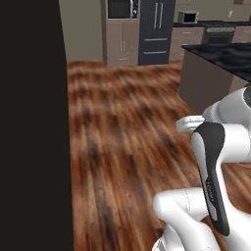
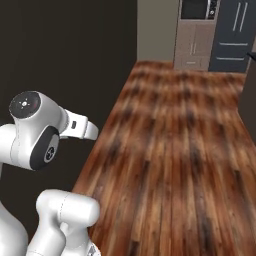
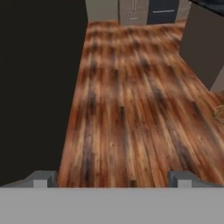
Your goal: There is a tray on the dining counter. Grab the cup, mug, and pitcher and place them on the tray. The pitcher may be placed next to the tray if it cannot fit the tray.
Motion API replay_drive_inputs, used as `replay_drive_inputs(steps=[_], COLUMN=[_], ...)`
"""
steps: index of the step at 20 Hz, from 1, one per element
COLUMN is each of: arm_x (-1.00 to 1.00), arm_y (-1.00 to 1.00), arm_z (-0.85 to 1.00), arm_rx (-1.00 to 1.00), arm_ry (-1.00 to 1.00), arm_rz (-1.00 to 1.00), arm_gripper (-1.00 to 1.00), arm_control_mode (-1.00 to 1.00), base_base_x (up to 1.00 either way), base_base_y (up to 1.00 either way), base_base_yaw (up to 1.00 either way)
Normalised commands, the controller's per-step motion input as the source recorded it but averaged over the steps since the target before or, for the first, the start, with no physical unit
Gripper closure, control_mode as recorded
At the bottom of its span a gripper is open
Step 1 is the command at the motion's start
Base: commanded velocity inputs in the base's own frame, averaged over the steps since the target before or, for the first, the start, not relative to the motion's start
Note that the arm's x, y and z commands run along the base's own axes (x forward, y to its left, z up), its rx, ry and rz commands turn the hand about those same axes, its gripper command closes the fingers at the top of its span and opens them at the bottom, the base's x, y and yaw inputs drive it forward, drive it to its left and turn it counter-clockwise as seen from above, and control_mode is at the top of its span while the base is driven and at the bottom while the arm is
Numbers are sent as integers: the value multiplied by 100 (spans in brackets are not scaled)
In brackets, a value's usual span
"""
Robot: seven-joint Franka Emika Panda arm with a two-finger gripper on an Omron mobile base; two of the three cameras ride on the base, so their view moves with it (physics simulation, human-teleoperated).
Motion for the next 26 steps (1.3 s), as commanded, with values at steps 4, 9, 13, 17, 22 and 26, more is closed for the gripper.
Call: replay_drive_inputs(steps=[4, 9, 13, 17, 22, 26], arm_x=[0, 0, 0, 0, 0, 0], arm_y=[0, 0, 0, 0, 0, 0], arm_z=[0, 0, 0, 0, 0, 0], arm_rx=[0, 0, 0, 0, 0, 0], arm_ry=[0, 0, 0, 0, 0, 0], arm_rz=[0, 0, 0, 0, 0, 0], arm_gripper=[-100, -100, -100, -100, -100, -100], arm_control_mode=[100, 100, 100, 100, 100, 100], base_base_x=[100, 100, 100, 100, 100, 100], base_base_y=[-8, 0, 0, -2, -1, 0], base_base_yaw=[0, 0, 0, 0, 0, 0])
